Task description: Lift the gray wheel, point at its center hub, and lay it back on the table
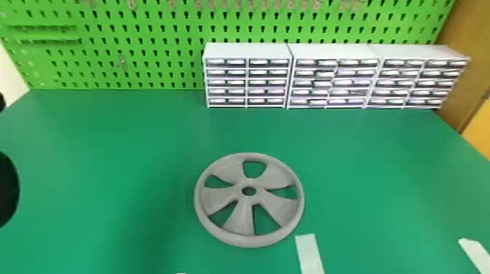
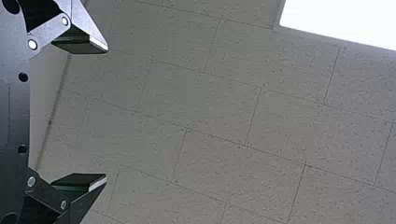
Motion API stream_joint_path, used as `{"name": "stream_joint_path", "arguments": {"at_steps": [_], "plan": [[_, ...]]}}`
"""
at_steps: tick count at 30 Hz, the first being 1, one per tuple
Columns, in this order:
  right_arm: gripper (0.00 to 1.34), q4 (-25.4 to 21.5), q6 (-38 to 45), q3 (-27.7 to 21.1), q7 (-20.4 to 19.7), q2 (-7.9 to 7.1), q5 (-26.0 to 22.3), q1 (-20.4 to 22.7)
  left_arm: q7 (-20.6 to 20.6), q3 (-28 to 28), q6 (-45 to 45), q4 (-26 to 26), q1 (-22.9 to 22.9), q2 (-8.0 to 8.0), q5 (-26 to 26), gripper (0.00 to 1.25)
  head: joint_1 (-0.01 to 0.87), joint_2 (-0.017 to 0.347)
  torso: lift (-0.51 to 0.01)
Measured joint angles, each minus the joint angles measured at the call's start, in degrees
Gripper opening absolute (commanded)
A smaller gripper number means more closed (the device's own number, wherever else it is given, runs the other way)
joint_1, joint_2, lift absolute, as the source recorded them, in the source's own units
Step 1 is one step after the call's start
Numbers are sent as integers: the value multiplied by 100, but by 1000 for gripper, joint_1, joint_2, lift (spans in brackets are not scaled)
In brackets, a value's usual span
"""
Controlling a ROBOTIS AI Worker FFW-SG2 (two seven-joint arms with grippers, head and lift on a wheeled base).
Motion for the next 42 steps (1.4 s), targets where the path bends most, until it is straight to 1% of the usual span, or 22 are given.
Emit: {"name": "stream_joint_path", "arguments": {"at_steps": [6,11,17,22,29,33,42], "plan": [[1034,-24,158,-20,-7,-45,-64,218,9,138,-3,-54,352,-11,-65,715,692,48,-96],[1040,-130,225,-246,-9,-112,-246,580,36,255,0,-117,667,-15,-52,713,692,48,-96],[1040,-256,277,-428,-9,-198,-390,877,36,425,14,-168,911,-15,-29,713,692,48,-96],[1040,-283,378,-563,-9,-231,-507,1139,61,495,134,-155,1103,-21,-30,713,692,48,-96],[1040,-258,607,-750,-9,-292,-771,1793,89,358,204,108,1478,-73,-161,713,692,48,-96],[1048,-219,675,-832,-9,-273,-828,2205,89,287,214,287,1721,-108,-139,713,692,48,-96],[1055,-125,1064,-894,0,-131,-1169,3048,88,135,371,530,2296,-185,7,713,692,48,-96]]}}
